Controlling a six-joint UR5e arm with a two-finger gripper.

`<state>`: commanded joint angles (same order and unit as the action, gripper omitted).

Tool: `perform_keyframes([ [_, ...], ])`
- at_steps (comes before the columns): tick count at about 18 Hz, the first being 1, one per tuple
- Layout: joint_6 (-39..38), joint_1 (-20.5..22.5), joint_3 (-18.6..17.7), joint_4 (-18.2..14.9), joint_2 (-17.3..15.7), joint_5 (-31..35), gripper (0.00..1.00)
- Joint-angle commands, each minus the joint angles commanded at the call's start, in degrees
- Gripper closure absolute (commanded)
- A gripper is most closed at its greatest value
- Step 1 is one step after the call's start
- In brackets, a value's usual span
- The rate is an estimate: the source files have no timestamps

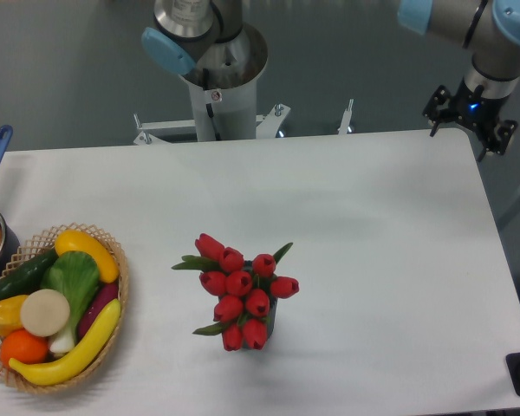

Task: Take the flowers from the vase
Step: 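Move the open gripper toward the red tulip bouquet in the vase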

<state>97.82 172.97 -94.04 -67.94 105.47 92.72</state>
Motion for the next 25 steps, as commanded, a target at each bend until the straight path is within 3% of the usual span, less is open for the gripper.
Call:
perform_keyframes([
  [10,-1.66,-2.37,-2.55,-0.17,-1.05,-1.4,0.0],
  [14,-9.21,-2.37,-6.23,0.0,-3.85,-15.69,0.0],
  [20,-13.43,-5.1,-7.12,0.0,-4.22,-30.65,0.0],
  [25,-18.98,-8.96,-7.21,0.09,-4.13,-36.46,0.0],
])
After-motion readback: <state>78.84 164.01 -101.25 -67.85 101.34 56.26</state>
